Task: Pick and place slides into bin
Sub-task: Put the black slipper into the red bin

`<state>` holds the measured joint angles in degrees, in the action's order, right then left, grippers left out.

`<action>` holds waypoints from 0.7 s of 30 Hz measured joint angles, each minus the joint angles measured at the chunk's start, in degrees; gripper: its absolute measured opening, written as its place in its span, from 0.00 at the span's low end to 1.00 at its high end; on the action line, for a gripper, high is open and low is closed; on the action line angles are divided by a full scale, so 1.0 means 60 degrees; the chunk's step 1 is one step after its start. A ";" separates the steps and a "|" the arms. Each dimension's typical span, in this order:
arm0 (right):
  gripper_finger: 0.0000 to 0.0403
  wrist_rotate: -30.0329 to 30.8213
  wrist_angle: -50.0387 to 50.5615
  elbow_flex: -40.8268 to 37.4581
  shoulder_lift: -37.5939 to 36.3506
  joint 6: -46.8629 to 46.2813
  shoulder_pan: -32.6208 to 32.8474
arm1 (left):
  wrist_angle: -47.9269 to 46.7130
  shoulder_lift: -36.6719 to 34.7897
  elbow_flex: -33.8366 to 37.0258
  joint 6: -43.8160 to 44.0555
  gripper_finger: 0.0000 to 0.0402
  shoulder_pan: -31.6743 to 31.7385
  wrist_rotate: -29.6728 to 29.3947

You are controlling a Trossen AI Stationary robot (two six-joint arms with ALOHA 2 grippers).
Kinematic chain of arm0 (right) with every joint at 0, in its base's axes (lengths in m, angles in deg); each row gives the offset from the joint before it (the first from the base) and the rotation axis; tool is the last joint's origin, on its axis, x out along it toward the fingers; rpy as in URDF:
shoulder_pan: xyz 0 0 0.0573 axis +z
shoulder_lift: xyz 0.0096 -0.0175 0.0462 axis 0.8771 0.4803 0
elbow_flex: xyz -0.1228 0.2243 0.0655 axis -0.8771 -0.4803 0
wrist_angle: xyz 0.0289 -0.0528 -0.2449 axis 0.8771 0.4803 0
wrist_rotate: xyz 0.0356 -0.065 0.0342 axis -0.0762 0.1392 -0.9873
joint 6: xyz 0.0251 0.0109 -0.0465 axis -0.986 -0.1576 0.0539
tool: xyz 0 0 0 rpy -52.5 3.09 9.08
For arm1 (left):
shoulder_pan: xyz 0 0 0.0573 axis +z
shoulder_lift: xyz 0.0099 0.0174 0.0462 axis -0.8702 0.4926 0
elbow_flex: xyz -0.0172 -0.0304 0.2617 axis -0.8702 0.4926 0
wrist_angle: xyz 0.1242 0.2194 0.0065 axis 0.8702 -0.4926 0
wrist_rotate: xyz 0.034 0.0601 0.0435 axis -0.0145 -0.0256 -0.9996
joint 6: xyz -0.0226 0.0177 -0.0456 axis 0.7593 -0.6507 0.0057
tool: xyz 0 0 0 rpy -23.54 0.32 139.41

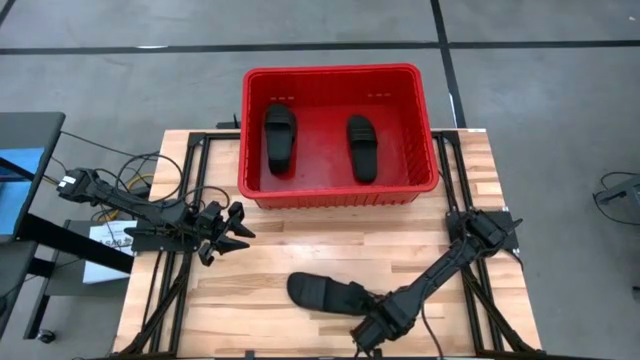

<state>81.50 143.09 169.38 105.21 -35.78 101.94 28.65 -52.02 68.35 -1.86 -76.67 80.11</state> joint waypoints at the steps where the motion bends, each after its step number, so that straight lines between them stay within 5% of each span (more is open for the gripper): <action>1: 0.00 0.0124 0.0207 0.0130 0.0000 -0.0003 0.0021 | 0.0003 0.0000 0.0000 0.0000 0.35 0.0000 0.0000; 21: 0.00 0.0999 0.2970 0.2797 -0.0036 -0.1154 -0.0621 | -0.0448 -0.0002 0.0000 0.0000 0.35 -0.0001 -0.0002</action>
<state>87.50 160.90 186.16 104.99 -42.71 98.22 25.96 -52.03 68.35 -1.86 -76.68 80.10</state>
